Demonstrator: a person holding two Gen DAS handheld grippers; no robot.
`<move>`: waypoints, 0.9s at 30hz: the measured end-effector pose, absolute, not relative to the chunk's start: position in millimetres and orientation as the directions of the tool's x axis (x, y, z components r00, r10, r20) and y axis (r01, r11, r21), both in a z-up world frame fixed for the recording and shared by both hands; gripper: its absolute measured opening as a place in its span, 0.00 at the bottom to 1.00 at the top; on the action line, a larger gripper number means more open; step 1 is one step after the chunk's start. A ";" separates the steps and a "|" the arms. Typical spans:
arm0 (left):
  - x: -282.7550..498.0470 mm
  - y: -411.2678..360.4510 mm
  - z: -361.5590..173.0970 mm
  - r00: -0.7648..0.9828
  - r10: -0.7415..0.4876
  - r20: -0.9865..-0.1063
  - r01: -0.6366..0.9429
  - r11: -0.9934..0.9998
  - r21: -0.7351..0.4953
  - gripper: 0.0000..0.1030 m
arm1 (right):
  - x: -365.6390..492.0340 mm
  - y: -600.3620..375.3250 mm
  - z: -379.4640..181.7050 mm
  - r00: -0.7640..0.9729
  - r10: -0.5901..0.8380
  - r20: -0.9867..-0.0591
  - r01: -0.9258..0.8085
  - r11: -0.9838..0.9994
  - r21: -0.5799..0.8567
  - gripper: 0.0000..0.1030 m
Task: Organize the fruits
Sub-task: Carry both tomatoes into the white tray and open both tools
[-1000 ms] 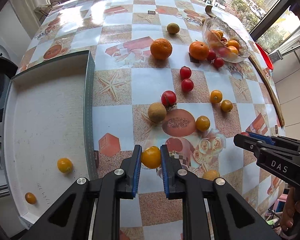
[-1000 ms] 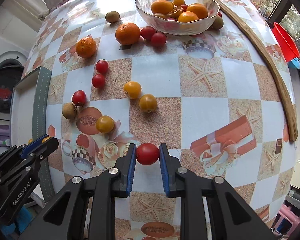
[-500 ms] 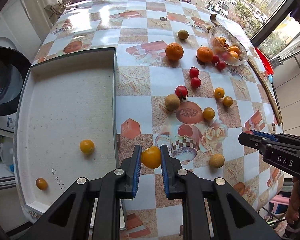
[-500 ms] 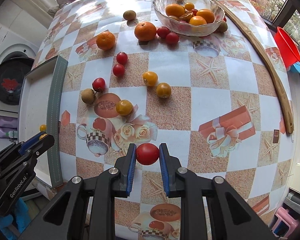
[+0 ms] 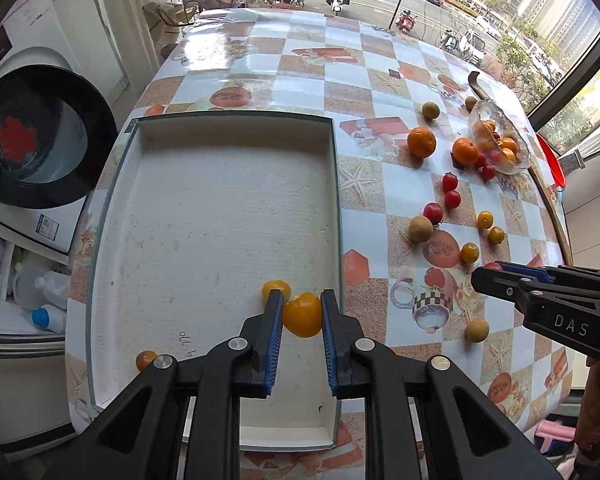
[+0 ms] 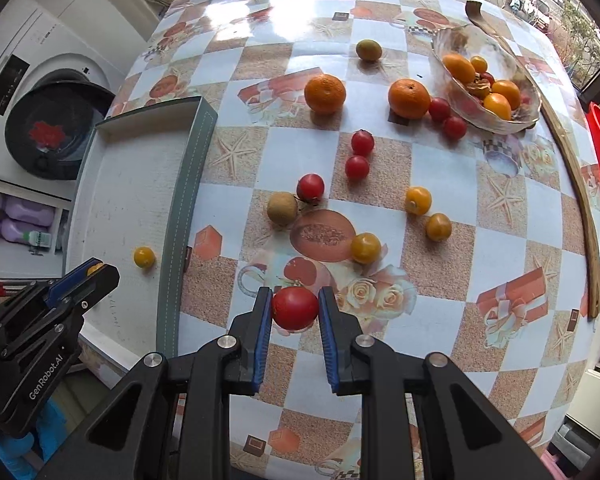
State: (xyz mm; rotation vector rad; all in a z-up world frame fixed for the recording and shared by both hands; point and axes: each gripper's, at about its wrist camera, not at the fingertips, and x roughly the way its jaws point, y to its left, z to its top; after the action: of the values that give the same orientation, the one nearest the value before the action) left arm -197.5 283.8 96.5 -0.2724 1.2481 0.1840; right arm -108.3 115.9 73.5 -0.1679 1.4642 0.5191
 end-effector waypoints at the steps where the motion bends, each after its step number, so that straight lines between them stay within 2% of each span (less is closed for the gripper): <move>1: -199.3 290.6 96.2 0.309 -0.001 -0.951 -0.295 0.951 -0.097 0.19 | -108.4 124.8 74.1 0.018 0.237 -0.971 -0.444 0.872 0.204 0.24; 14: -189.1 368.3 67.5 0.297 0.084 -0.951 -0.402 0.915 -0.045 0.20 | -90.3 238.2 57.2 -0.023 0.269 -0.963 -0.556 0.797 0.236 0.24; 27: -157.2 389.2 35.3 0.276 0.102 -0.956 -0.420 0.907 -0.025 0.20 | -54.3 283.2 19.1 -0.041 0.246 -0.968 -0.552 0.802 0.227 0.24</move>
State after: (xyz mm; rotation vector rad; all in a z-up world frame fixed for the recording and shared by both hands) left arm -157.2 389.2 35.3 -0.2968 1.2470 0.3573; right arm -54.3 283.2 19.1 -0.2597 1.4792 0.6554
